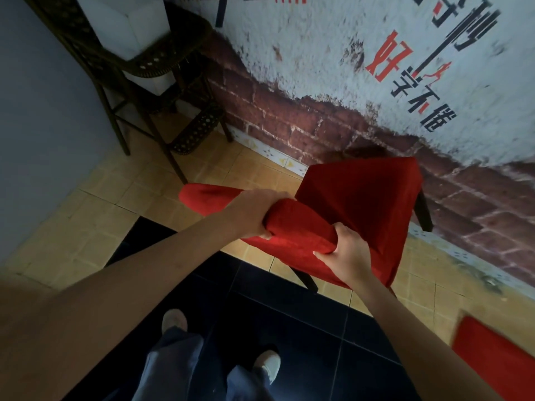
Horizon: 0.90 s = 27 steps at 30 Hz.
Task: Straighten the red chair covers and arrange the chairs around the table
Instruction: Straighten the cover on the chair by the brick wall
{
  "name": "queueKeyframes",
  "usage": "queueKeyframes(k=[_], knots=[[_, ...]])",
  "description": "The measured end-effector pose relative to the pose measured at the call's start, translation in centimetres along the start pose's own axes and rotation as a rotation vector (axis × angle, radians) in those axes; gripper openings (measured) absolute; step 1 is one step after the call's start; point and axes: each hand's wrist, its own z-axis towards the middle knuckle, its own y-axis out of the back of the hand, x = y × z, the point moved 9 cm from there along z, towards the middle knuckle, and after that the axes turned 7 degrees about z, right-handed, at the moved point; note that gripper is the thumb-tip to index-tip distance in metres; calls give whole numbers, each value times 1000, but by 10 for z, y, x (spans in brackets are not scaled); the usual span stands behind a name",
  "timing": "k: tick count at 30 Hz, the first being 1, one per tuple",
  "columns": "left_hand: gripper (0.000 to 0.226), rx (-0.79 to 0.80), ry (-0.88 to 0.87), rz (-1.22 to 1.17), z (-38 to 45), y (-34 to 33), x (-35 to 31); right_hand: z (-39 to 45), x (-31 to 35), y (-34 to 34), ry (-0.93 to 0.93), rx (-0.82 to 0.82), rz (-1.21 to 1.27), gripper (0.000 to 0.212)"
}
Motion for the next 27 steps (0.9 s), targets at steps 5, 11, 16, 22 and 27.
queueKeyframes(k=[5, 11, 16, 22, 27], knots=[[89, -2, -62, 108, 2, -2, -27, -11, -16, 13, -21, -8, 4, 54], [122, 28, -41, 121, 3, -19, -35, -29, -42, 33, -59, -22, 34, 53], [98, 137, 45, 320, 3, -32, -22, -48, -64, 50, -84, -53, 39, 50], [93, 104, -5, 305, 11, -37, -59, -66, -97, 64, -181, -26, 61, 61], [93, 49, -11, 248, 13, -39, -87, -83, -120, 75, -270, 15, 42, 81]])
